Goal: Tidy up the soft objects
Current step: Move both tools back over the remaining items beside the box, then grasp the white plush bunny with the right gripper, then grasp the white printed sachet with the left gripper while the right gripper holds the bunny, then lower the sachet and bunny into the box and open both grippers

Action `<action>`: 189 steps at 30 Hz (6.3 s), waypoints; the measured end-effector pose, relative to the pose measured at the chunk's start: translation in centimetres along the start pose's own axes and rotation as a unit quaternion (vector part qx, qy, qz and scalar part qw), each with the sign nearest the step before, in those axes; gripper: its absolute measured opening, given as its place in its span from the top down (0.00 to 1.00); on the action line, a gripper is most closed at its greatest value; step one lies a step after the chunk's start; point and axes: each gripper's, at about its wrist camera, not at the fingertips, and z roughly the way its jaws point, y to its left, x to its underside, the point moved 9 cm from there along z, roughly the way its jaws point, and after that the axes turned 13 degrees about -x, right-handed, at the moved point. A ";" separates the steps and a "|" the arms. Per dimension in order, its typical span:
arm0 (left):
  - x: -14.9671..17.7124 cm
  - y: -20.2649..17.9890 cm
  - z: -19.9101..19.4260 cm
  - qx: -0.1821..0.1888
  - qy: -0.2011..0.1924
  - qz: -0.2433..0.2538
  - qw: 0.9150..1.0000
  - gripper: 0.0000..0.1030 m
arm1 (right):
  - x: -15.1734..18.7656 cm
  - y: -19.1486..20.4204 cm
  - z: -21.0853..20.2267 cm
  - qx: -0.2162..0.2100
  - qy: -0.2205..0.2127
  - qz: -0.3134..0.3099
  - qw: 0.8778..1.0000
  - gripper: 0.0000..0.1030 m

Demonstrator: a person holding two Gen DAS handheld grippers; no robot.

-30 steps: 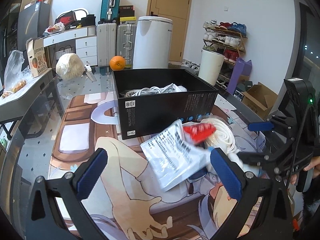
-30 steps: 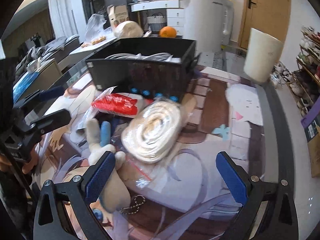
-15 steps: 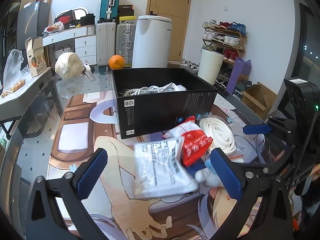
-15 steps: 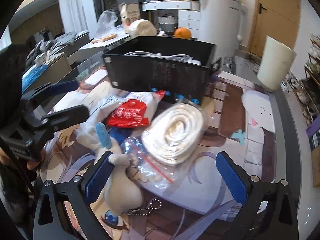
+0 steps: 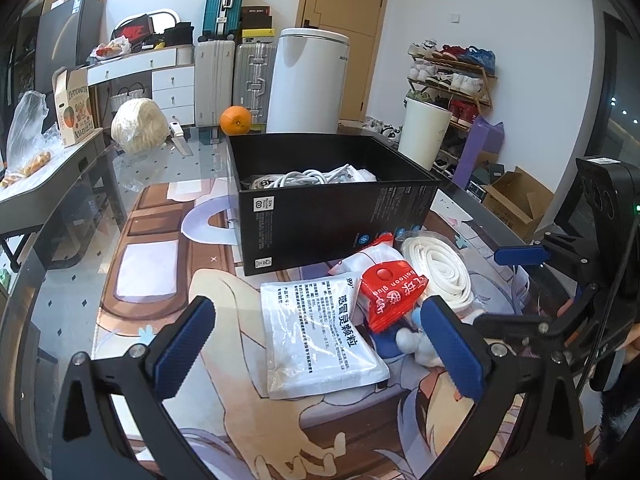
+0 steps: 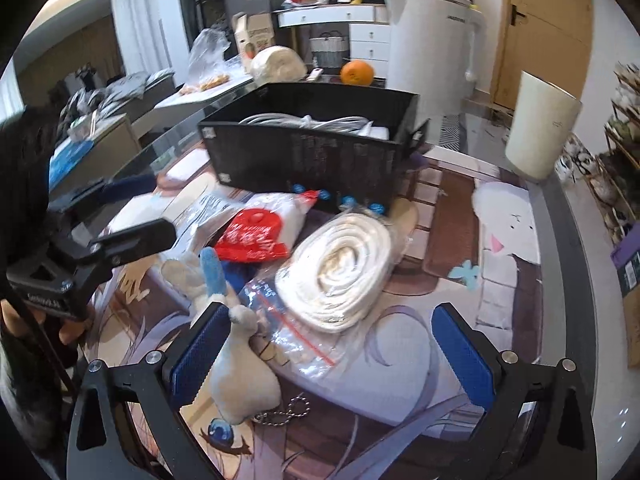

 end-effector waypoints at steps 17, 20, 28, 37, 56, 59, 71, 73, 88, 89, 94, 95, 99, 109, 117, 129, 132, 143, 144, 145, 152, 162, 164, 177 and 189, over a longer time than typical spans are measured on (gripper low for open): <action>0.6 0.9 -0.8 -0.021 0.005 -0.002 1.000 0.00 | 0.2 2.7 -0.6 -0.025 0.001 -0.036 0.999 0.01; 1.0 1.1 -1.2 -0.026 0.008 0.001 1.000 0.00 | 0.5 3.6 -0.2 -0.034 0.010 -0.049 0.998 0.01; 1.1 1.4 -1.5 -0.033 0.005 0.001 0.999 0.00 | 1.2 5.6 1.2 -0.053 0.031 -0.069 0.996 0.02; 1.1 1.6 -1.4 -0.036 0.005 -0.005 0.999 0.00 | 2.2 7.1 2.5 -0.079 0.052 -0.089 0.992 0.25; 1.2 1.5 -1.2 -0.028 0.008 -0.005 1.000 0.00 | 2.8 8.0 3.2 -0.087 0.036 -0.119 0.988 0.35; 1.2 1.4 -1.1 -0.028 0.009 -0.005 1.000 0.00 | 2.9 8.1 3.1 -0.092 0.028 -0.126 0.987 0.46; 1.1 1.4 -1.1 -0.028 0.008 -0.004 1.000 0.00 | 2.3 7.7 1.7 -0.098 0.009 -0.133 0.986 0.69; 1.1 1.5 -1.1 -0.028 0.009 -0.005 1.000 0.00 | 2.0 7.5 0.9 -0.094 0.001 -0.135 0.986 0.69; 1.4 0.7 1.9 -0.069 0.065 0.032 0.995 0.02 | -0.8 3.6 -2.2 -0.047 -0.074 -0.054 0.995 0.69; 1.4 0.6 2.1 -0.069 0.070 0.035 0.995 0.03 | -0.9 3.4 -2.2 -0.046 -0.075 -0.050 0.995 0.69; 2.0 0.2 3.1 -0.059 0.099 0.044 0.992 0.19 | -1.3 2.6 -2.3 -0.041 -0.083 -0.036 0.995 0.69; 2.0 0.1 3.1 -0.056 0.099 0.046 0.992 0.21 | -1.4 2.5 -2.3 -0.039 -0.084 -0.034 0.995 0.69; 2.2 -0.3 3.3 -0.051 0.106 0.054 0.992 0.41 | -1.3 2.5 -2.3 -0.037 -0.085 -0.034 0.995 0.69; 2.1 -0.2 2.5 -0.047 0.085 0.054 0.994 0.65 | -1.4 2.7 -2.5 -0.037 -0.090 -0.035 0.995 0.69; 1.5 0.4 1.5 -0.042 0.066 0.040 0.996 0.67 | -1.7 2.6 -3.0 -0.036 -0.101 -0.034 0.994 0.69; -1.9 1.1 -2.5 -0.021 0.001 0.015 1.000 0.67 | -3.3 2.9 -4.5 -0.033 -0.126 -0.031 0.991 0.69; -2.7 1.2 -2.6 -0.024 -0.007 0.013 1.000 0.67 | -4.0 2.6 -4.5 -0.029 -0.129 -0.028 0.991 0.69; -6.1 0.7 -1.5 -0.019 -0.029 0.005 0.999 0.67 | -8.1 0.9 -4.4 -0.023 -0.139 -0.005 0.990 0.69; -6.5 0.6 -1.3 -0.019 -0.034 0.006 0.999 0.67 | -8.5 0.8 -4.4 -0.021 -0.139 -0.005 0.990 0.69; -6.8 0.6 -1.2 -0.019 -0.035 0.005 0.999 0.67 | -8.9 0.8 -4.3 -0.019 -0.139 -0.006 0.990 0.69; -9.1 0.8 -0.3 -0.022 -0.046 0.005 0.999 0.67 | -11.2 0.3 -3.0 -0.016 -0.128 -0.010 0.992 0.69; -10.4 1.1 2.5 -0.029 -0.043 0.008 0.999 0.67 | -13.2 -0.9 -0.1 -0.015 -0.103 -0.009 0.994 0.69; -10.4 1.1 3.1 -0.030 -0.037 0.008 0.999 0.67 | -13.5 -1.3 0.6 -0.015 -0.097 -0.004 0.995 0.69; -10.7 0.5 5.9 -0.042 -0.024 0.023 0.999 0.67 | -15.0 -2.9 4.2 -0.008 -0.082 0.005 0.997 0.69; -10.7 0.7 6.4 -0.041 -0.023 0.018 0.999 0.67 | -17.1 -3.9 3.8 -0.001 -0.100 -0.004 0.995 0.69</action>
